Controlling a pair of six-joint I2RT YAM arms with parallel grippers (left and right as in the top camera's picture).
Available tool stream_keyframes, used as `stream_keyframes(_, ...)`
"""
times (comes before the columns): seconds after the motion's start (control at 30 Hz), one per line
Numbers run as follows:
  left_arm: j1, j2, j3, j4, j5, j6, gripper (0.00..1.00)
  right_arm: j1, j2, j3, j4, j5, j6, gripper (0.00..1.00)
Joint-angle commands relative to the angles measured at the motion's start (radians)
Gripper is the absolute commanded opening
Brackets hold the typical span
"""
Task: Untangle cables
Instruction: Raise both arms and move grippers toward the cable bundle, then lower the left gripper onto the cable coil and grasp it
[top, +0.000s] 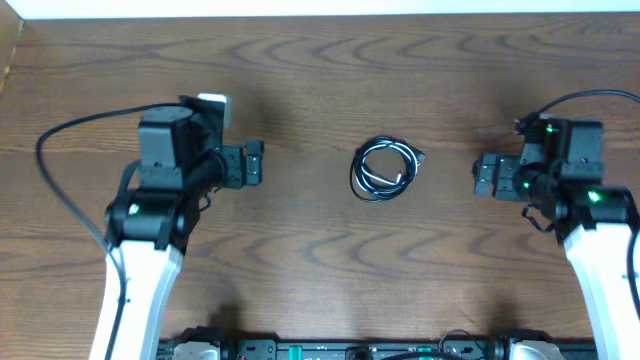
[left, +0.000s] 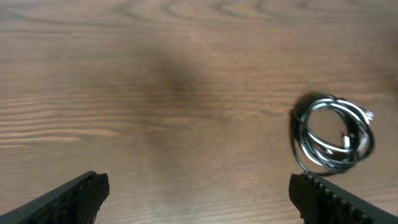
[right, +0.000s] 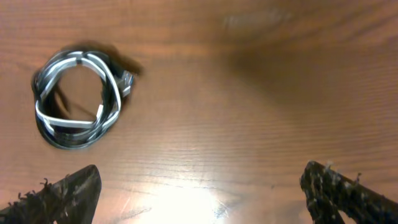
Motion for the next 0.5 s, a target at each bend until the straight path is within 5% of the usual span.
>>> stream_keyframes(0.0, -0.034, 0.103, 0.009, 0.016, 0.095, -0.024, 0.98, 0.006, 0.068, 0.101, -0.048, -0.069, -0.032, 0.99)
stream_keyframes(0.47, -0.279, 0.429, 0.014, 0.294, 0.2, -0.117, 0.98, 0.006, 0.166, 0.282, -0.28, -0.199, -0.201, 0.99)
